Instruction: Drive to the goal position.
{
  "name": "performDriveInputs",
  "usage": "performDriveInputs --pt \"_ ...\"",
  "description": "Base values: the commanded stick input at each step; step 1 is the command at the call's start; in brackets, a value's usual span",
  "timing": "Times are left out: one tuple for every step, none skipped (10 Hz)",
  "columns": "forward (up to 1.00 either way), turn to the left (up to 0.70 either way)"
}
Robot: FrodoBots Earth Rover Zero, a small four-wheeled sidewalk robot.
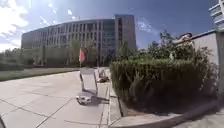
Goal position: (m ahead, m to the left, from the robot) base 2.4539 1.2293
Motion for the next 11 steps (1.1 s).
performDriveInputs --pt "-0.7 0.0" --pt "-0.7 0.0" --pt "-0.7 0.0" --pt "-0.7 0.0" --pt "-0.7 0.0" --pt "-0.7 0.0" --pt "-0.7 0.0" --pt "-0.7 0.0" --pt "-0.7 0.0" --pt "-0.7 0.0" --pt "-0.7 0.0"
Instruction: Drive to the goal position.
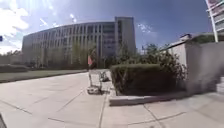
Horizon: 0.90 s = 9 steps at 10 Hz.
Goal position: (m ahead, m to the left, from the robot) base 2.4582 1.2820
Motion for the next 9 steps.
performDriveInputs --pt "-0.49 0.0" --pt "0.02 0.0" --pt "0.1 0.1" --pt "0.25 0.41" --pt "0.57 0.59" --pt "0.7 0.36" --pt "0.7 0.35" --pt "0.7 0.35" --pt "0.7 0.35"
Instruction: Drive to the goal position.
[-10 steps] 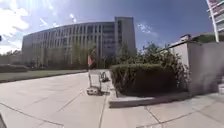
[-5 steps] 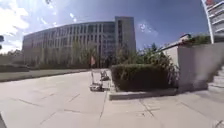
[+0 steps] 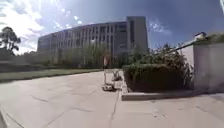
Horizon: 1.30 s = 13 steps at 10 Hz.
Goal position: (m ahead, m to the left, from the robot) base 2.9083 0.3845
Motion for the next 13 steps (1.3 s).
performDriveInputs --pt "0.7 0.35" --pt "0.7 0.35" --pt "0.7 0.35" --pt "0.7 0.35" --pt "0.7 0.35" --pt "0.7 0.35" --pt "0.7 0.12" --pt "0.7 0.0" --pt "0.7 0.0" --pt "0.7 0.0" --pt "0.7 0.0" --pt "0.7 -0.01" --pt "0.7 -0.27"
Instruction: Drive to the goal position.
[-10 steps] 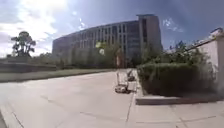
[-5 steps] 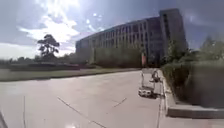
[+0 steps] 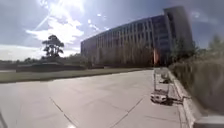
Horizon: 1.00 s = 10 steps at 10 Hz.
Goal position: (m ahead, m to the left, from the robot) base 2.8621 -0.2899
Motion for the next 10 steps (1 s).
performDriveInputs --pt "0.7 -0.05" --pt "0.7 0.0" --pt "0.7 0.0" --pt "0.7 0.0" --pt "0.7 0.0" --pt "0.7 0.0" --pt "0.7 0.0" --pt "0.7 0.0" --pt "0.7 0.0" --pt "0.7 0.0"
